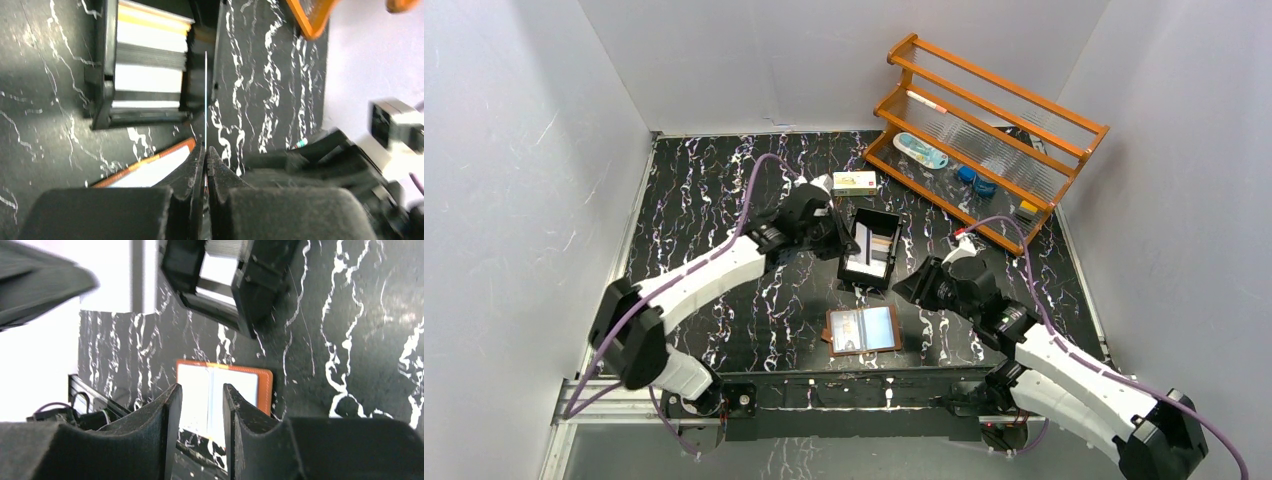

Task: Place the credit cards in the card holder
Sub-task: Pick up the credit card from the storage box, then insert the credit card into the card holder.

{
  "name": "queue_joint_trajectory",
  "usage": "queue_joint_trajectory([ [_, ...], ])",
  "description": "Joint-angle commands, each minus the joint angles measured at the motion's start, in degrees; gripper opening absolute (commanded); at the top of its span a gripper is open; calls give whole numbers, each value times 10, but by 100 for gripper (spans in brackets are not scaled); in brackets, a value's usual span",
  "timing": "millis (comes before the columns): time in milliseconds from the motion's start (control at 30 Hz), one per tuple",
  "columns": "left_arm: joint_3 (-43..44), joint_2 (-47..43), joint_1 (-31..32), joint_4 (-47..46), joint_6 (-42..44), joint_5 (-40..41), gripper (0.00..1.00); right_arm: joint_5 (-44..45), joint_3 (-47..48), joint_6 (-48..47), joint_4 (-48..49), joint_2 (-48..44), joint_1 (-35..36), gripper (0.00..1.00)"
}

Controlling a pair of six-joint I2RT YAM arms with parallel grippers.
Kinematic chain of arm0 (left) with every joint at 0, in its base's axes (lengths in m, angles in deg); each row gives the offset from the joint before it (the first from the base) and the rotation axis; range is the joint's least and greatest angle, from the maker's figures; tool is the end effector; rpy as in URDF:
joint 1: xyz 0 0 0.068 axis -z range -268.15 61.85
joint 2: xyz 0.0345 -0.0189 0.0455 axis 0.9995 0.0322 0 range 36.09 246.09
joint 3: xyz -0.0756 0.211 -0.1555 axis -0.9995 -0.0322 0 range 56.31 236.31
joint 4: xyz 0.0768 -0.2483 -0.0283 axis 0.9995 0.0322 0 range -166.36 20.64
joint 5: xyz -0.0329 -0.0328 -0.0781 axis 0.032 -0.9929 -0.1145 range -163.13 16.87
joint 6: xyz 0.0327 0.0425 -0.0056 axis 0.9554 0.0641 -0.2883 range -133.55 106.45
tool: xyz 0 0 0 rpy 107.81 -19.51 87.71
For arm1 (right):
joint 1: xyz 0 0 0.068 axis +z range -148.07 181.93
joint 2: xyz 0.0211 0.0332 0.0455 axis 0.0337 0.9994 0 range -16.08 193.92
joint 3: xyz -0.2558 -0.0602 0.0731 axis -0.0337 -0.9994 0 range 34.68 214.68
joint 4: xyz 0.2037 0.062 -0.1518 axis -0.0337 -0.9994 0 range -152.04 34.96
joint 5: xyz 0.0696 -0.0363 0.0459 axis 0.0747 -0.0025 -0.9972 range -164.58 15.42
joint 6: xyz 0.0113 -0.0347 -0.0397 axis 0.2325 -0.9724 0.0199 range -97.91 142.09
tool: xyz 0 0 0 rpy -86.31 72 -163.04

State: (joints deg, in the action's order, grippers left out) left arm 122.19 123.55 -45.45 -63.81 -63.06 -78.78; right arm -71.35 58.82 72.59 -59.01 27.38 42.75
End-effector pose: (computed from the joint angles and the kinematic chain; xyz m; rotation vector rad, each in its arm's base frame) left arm 0.2538 -0.2391 0.2816 -0.0782 2.3500 -0.9786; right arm 0.1376 0.1162 0.2273 0.2170 2.1002 0.9524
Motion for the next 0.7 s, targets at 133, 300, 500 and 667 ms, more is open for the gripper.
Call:
queue_joint_trajectory([
  [133,-145,-135,82,-7,-79,-3,0,-30,-36,27,2,57,14,43],
  [300,-249,-168,116,-90,-152,9,0,-13,-69,35,35,97,42,42],
  [500,-305,-176,152,-101,-186,37,0,1,-88,58,66,125,78,36],
  [667,-338,-173,159,-130,-208,55,0,19,-95,79,74,149,112,30],
])
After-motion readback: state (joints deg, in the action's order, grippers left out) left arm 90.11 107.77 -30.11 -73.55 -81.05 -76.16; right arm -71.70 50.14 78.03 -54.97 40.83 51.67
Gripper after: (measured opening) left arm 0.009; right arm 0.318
